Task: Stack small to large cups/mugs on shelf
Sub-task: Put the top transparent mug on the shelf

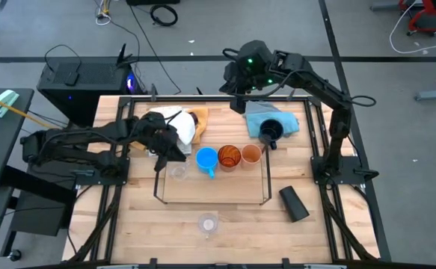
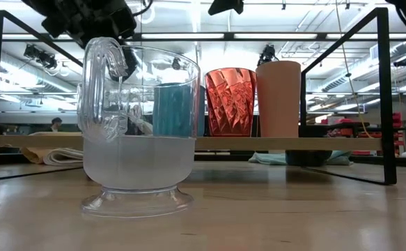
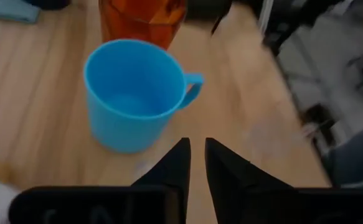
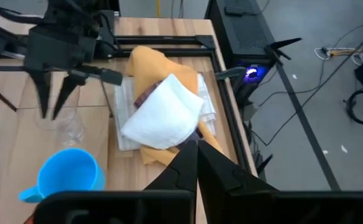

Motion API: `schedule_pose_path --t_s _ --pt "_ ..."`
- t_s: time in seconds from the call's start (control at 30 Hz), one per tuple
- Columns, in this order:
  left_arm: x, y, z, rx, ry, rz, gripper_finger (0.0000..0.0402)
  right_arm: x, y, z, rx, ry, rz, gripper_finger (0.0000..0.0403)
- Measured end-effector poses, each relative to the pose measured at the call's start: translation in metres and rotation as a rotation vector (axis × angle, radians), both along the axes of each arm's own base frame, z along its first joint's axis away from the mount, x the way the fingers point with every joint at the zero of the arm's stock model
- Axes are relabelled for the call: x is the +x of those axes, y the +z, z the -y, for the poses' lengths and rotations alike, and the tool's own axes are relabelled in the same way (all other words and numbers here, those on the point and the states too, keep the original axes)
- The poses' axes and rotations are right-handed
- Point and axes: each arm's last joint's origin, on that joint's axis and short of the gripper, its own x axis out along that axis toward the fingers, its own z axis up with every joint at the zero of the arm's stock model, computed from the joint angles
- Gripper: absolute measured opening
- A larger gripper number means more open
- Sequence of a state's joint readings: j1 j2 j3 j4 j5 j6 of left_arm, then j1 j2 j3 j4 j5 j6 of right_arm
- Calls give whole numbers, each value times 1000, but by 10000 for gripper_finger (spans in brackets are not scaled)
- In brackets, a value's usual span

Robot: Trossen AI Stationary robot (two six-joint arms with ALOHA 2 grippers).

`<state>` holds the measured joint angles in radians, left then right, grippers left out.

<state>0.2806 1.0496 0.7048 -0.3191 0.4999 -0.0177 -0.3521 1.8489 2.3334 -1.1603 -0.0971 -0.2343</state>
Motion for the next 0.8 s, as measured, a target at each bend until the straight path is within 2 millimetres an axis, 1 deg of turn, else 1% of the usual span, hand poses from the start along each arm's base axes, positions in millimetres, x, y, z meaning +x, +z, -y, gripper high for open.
schedule_pose_path --t_s 0.07,0.13,0.17,0.2,0.27,0.33,0.47,0.63,0.8 --pt "2 5 1 57 -16 -41 52 3 -2 0 1 2 -3 16" --pt "0 11 2 117 -34 -111 50 3 -3 1 2 3 -4 16" --pt "1 17 1 149 -42 -129 50 5 -4 1 2 2 -5 16" --pt "5 24 -1 179 -55 -128 51 5 -4 2 2 2 -3 16" --pt "8 32 -2 211 -83 -180 53 6 -6 2 4 0 -11 16" --pt "16 43 -4 239 -110 -204 56 7 -6 2 4 1 -10 16" --pt "30 54 -7 249 -174 -296 62 6 -6 2 8 -2 -10 16" --pt "44 47 -5 231 -261 -451 61 6 -6 2 11 -2 -16 16" --pt "56 33 4 236 -287 -534 54 6 -6 2 11 -1 -17 16"
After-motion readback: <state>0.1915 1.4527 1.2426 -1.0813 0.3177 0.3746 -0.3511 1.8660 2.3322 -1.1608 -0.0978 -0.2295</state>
